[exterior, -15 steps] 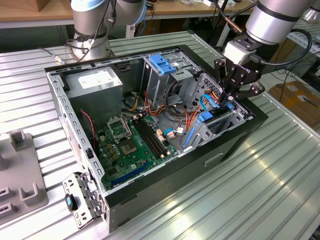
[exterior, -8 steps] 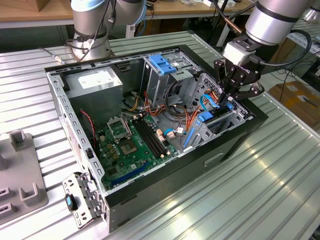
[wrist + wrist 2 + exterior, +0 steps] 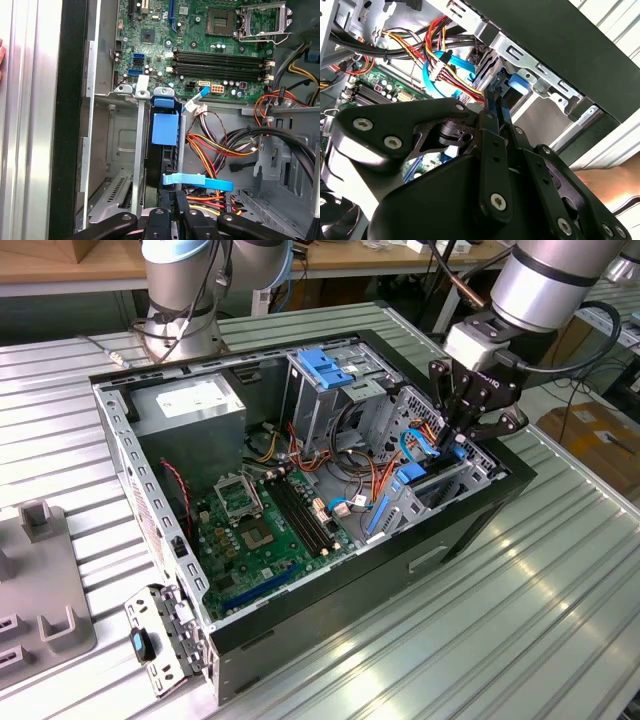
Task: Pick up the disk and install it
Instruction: 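Insert the second disk wire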
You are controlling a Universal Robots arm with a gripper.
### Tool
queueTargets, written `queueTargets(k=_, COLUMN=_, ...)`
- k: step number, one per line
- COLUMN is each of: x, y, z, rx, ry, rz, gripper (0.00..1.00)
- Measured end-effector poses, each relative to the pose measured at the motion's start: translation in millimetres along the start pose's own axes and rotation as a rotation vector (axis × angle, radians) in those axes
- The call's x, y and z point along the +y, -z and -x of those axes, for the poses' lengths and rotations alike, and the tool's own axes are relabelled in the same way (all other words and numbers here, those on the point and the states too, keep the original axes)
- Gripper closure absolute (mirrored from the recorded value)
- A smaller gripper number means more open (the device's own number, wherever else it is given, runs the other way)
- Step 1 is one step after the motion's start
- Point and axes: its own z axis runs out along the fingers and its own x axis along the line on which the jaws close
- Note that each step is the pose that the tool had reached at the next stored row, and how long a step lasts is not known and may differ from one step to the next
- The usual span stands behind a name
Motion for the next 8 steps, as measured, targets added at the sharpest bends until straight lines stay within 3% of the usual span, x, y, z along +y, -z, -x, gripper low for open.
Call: queueTargets(k=8, x=0.0, y=-0.9, z=-0.8, rx=0.0000, ry=-0.001, rz=0.0000, gripper=0.84)
